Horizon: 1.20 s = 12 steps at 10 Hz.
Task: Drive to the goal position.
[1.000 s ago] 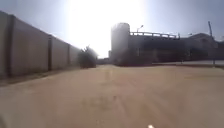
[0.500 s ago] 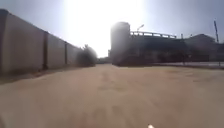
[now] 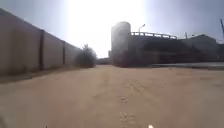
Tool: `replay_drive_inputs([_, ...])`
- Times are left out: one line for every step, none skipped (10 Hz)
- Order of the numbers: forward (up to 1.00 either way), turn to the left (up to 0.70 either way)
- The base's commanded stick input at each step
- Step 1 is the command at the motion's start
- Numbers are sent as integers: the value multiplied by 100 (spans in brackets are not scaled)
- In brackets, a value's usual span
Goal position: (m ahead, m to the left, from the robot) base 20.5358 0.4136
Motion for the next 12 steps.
replay_drive_inputs([100, 0])
replay_drive_inputs([100, 0])
replay_drive_inputs([100, 0])
replay_drive_inputs([100, 0])
replay_drive_inputs([100, 0])
replay_drive_inputs([100, 0])
replay_drive_inputs([100, 0])
replay_drive_inputs([100, 0])
replay_drive_inputs([100, 0])
replay_drive_inputs([100, 0])
replay_drive_inputs([100, 0])
replay_drive_inputs([100, 0])
